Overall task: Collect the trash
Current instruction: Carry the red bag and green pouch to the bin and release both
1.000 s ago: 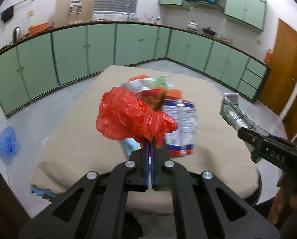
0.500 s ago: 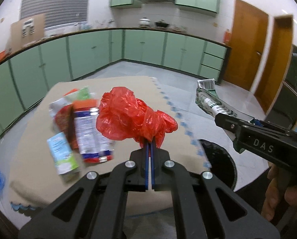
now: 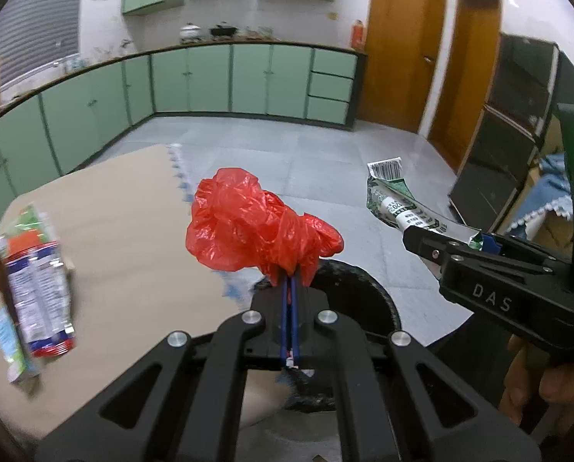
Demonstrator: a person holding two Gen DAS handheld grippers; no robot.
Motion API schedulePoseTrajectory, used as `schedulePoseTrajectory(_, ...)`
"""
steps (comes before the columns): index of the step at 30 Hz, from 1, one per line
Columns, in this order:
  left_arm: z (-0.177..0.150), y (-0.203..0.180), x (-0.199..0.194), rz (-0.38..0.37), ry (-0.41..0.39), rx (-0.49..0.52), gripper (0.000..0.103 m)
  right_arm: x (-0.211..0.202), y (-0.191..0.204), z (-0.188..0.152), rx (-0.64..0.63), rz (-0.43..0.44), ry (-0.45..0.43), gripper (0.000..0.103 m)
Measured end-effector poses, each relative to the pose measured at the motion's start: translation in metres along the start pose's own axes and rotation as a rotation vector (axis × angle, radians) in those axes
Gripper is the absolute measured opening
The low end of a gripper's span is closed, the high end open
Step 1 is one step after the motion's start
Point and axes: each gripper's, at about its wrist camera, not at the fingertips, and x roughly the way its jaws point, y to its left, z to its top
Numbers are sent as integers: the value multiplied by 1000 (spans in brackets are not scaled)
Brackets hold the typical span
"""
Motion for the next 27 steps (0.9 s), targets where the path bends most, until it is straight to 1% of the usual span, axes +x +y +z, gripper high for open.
schedulePoseTrajectory(5,0,-27,41,-52,34,43,0,22,-47,-6,61,-45,43,47)
schedulePoseTrajectory(8,-3,-36,66,-65,71,54,0,42,-64,-11,86,-53,84,47)
schedulePoseTrajectory(13,-8,-45,102,-79,137,65,0,76,-79,-18,99,-49,149,47)
schedulePoseTrajectory(16,-13,-50,119,-76,174,69,1,93,-83,-22,117,-30,192,48)
schedulePoseTrajectory(18,-16,-45,126,-81,198,62,7,99,-85,-22,127,-19,206,48)
schedulePoseTrajectory(19,-18,-42,130,-82,207,56,7,100,-87,-22,133,-25,196,48)
schedulePoseTrajectory(20,-19,-41,133,-79,215,54,11,99,-89,-20,135,-27,189,52)
schedulePoseTrajectory(21,-20,-39,136,-79,220,52,19,99,-91,-21,138,-24,187,54)
schedulePoseTrajectory(22,-21,-37,138,-76,223,49,21,98,-92,-21,143,-29,182,56)
schedulePoseTrajectory(23,-22,-35,140,-71,224,47,23,98,-93,-21,145,-30,181,56)
schedulePoseTrajectory(27,-20,-31,141,-64,227,41,23,96,-96,-18,159,-31,171,56)
